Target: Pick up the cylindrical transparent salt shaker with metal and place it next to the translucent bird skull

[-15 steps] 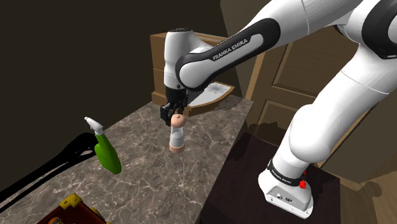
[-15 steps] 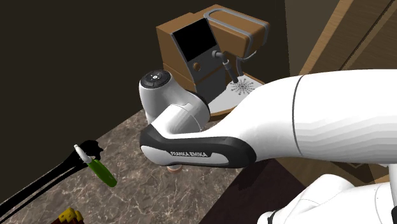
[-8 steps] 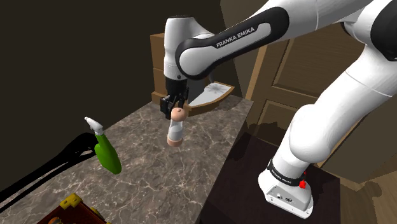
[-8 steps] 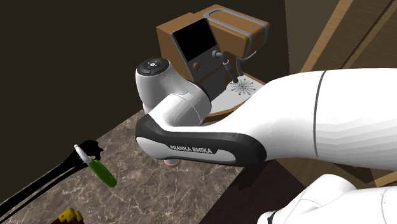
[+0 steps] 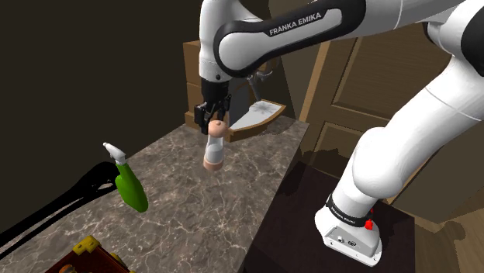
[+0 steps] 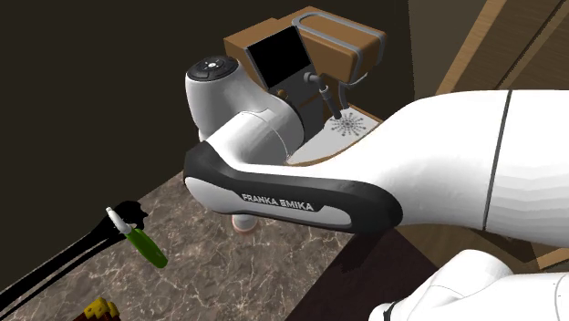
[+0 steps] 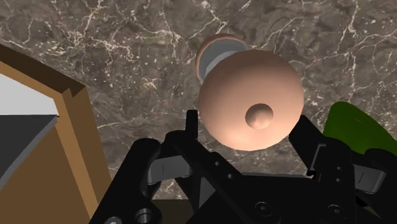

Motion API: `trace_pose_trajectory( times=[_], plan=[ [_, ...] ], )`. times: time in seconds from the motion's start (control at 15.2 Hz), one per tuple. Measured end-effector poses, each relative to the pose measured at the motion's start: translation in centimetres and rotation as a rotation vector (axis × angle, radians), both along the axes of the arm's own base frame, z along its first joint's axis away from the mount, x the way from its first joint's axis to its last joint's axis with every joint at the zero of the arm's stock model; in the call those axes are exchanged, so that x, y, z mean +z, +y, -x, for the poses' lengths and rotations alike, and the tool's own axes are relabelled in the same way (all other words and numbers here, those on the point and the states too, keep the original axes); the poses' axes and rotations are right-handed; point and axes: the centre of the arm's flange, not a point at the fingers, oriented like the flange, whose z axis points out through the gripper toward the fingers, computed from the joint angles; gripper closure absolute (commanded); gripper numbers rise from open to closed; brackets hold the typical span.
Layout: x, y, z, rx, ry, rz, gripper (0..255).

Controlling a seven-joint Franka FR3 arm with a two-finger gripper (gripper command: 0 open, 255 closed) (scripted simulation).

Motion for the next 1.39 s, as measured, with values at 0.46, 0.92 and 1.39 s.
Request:
trace_pose_trajectory(
  times=[0.46, 0.92, 1.39],
  plan=[
    [3.7, 0.1, 0.0, 0.0, 0.0, 0.0, 255],
    [7.3, 0.1, -0.1, 0.0, 0.0, 0.0, 255],
    [11.1, 0.1, 0.0, 0.0, 0.0, 0.0, 255]
  ],
)
